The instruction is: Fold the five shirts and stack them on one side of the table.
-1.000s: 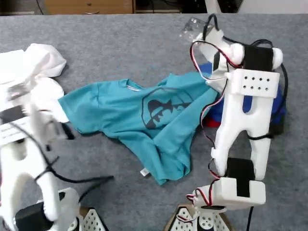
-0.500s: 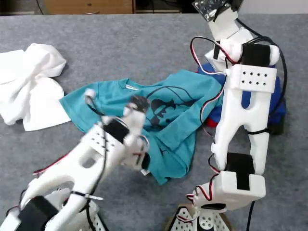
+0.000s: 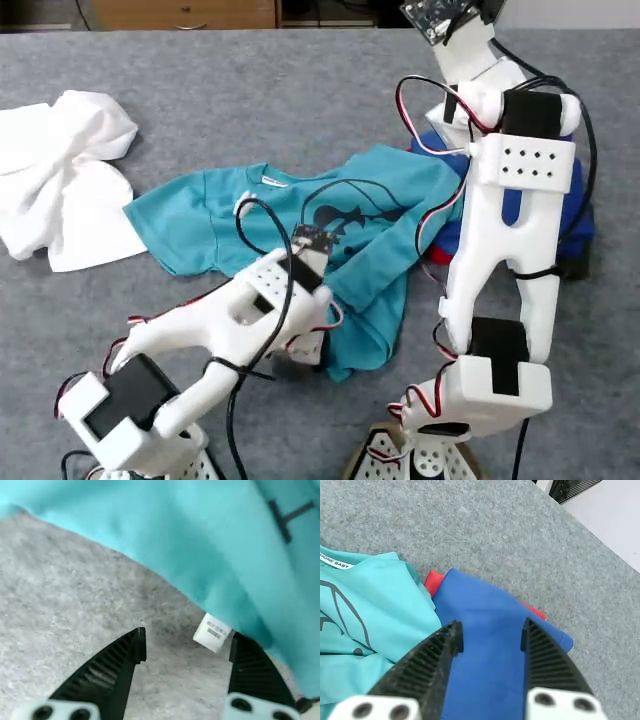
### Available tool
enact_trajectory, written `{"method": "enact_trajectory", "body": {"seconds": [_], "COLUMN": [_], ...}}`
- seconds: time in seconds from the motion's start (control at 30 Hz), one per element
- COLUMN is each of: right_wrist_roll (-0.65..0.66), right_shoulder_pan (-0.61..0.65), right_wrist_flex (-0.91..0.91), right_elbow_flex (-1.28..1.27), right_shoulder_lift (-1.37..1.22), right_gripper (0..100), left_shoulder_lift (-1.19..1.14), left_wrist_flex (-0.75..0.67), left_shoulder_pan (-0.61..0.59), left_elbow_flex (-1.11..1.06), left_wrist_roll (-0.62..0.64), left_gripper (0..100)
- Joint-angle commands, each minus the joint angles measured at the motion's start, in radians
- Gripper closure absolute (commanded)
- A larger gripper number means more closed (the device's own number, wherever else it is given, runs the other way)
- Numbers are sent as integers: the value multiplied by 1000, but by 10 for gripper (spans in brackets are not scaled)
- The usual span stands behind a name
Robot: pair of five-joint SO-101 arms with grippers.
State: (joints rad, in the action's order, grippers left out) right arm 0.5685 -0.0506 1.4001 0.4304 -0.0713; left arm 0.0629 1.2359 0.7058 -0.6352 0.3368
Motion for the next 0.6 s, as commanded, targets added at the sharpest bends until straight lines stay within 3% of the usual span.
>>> {"method": "enact_trajectory", "body": {"seconds": [0.0,0.43,0.57], "right_wrist_roll": [-9,-8,-8], "right_shoulder_pan": [-10,-10,-10], "right_wrist_flex": [-14,-21,-21], "right_elbow_flex": [2,-31,-77], "right_shoulder_lift": [2,2,2], "right_gripper": [796,796,796], "left_shoulder_lift": [-1,-8,2], "left_wrist_flex": [57,83,192], "left_shoulder_pan": [9,11,31], "left_elbow_flex": [110,135,199], "left_wrist_roll": [20,17,-48], "left_gripper": [725,725,725]}}
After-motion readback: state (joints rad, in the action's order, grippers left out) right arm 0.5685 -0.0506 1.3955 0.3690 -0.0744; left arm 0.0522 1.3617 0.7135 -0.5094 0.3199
